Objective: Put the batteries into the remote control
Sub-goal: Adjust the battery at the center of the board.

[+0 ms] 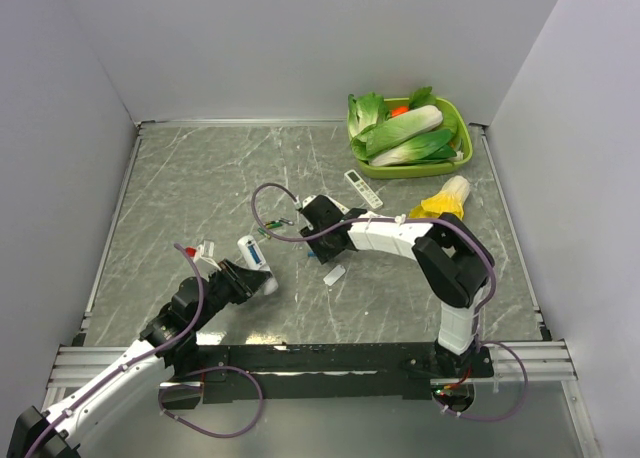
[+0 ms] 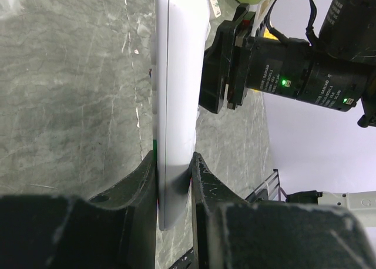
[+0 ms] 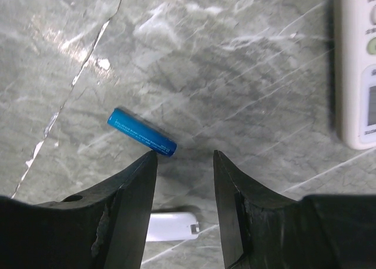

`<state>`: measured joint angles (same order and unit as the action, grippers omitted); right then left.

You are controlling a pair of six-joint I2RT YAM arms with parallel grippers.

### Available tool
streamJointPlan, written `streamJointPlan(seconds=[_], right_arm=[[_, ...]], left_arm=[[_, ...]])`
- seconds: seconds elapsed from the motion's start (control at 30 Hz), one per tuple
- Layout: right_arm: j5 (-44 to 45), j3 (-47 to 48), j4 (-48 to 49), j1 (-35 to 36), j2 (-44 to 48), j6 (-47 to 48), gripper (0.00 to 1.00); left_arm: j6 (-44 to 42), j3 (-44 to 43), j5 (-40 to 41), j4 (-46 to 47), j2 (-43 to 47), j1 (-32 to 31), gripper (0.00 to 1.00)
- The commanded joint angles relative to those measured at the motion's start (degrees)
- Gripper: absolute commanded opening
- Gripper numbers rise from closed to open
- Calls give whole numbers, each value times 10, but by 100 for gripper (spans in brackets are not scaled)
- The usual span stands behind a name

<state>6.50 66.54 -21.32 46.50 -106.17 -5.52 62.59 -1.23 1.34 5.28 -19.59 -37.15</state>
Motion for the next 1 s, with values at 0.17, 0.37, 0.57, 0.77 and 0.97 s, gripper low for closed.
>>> streamJointPlan(seconds=[0.17, 0.37, 0.57, 0.77, 0.97], right_arm=[[47, 41, 19, -12, -43, 9, 50], [51, 64, 20, -17, -61, 21, 50], [46, 87, 23, -19, -79, 27, 50], [37, 112, 22, -19, -97, 31, 50], [37, 135, 2, -21, -87, 21, 50]], left_arm=[[-11, 0, 0, 24, 0, 3, 1], [-10, -1, 0, 20, 3, 3, 1], [-11, -2, 0, 18, 3, 3, 1], [-11, -2, 1, 20, 2, 3, 1], [-10, 1, 1, 24, -1, 3, 1]])
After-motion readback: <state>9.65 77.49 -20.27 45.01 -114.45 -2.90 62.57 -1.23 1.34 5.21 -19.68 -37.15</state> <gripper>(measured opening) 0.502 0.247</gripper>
